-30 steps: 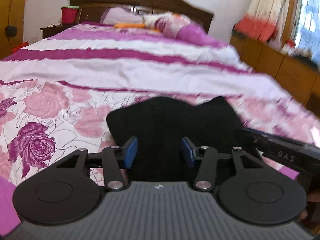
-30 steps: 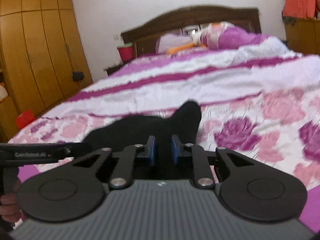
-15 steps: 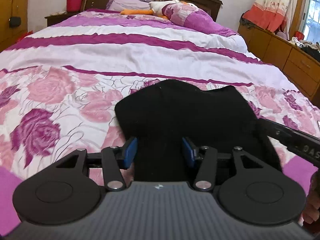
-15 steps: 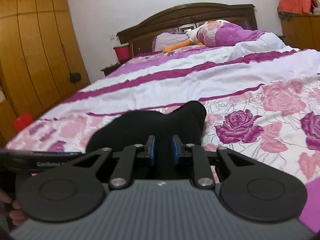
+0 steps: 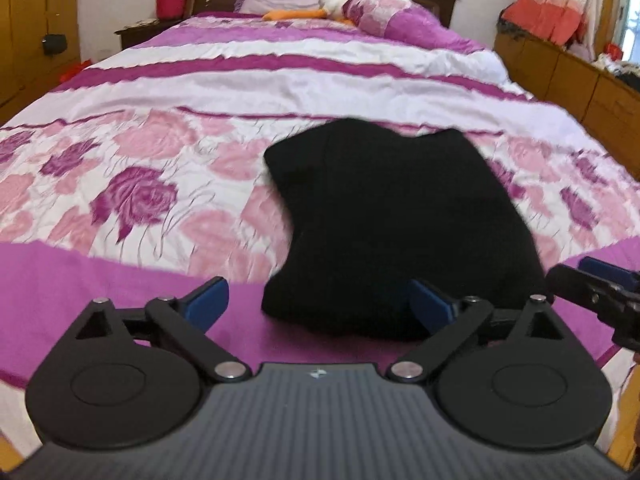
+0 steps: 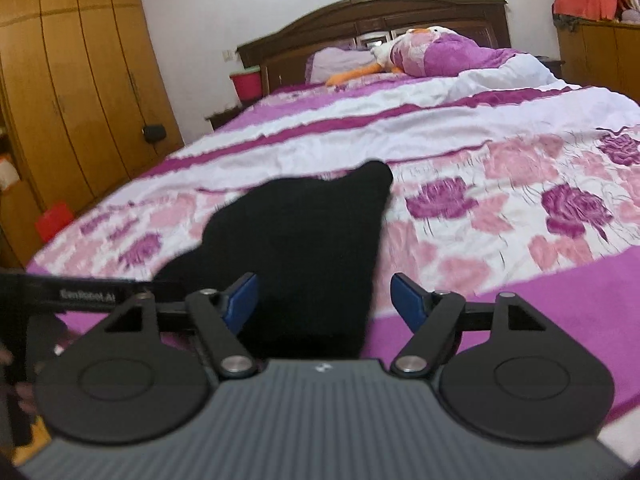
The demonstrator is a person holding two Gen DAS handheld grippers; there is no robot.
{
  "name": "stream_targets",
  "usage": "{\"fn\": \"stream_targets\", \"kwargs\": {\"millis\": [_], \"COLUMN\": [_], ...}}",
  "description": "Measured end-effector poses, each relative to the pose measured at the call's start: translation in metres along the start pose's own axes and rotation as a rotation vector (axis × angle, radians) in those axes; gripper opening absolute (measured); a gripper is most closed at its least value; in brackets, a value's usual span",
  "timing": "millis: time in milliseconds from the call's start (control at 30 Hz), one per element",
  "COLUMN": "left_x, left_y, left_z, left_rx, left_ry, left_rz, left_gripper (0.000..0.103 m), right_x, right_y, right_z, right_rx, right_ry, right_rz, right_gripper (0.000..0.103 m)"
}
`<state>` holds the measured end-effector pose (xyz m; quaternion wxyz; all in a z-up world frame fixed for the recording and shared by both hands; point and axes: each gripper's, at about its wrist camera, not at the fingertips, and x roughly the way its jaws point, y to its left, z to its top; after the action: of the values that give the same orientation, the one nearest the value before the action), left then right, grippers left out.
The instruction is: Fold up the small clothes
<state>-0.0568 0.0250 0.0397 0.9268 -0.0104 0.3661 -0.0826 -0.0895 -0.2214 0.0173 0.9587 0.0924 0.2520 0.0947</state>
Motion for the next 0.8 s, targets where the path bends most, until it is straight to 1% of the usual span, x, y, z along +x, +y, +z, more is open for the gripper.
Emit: {"fn": "stream_targets", "kwargs": {"millis": [67, 267, 367, 500, 800], "left_x": [0.003, 0.022, 0.031, 0.038, 0.043], "left_y": [-0.001, -0.001, -0.006, -0.010, -0.010], "left_z": [-0.009, -0.031, -0.037, -0.037, -0.039], "left_rx": [-0.006, -0.008, 0.021, 0.033, 0.028], "left_ry": [0.023, 0.094, 0.099, 0.109, 0.108], "left_rz": [0.026, 0.066, 0.095, 0.115, 0.126], "left_gripper": [0.100, 0.101, 0.102, 0.103, 0.103], "right_x": [0.001, 0.011, 0.018, 0.029, 0.036], "right_y": [0.002, 0.003, 0.005, 0.001, -0.007], "right_z": [-0.010, -0.033, -0.042, -0.050, -0.061], "right_rx": [-0.018, -0.022, -0.045, -0.009, 0.029], "right_ry": [0.018, 0.074, 0.097, 0.134, 0.126], "right_rz": [-0.027, -0.054, -0.074, -0.082, -0.073], "right_gripper": [0.074, 0.074, 0.074, 0.074, 0.074]}}
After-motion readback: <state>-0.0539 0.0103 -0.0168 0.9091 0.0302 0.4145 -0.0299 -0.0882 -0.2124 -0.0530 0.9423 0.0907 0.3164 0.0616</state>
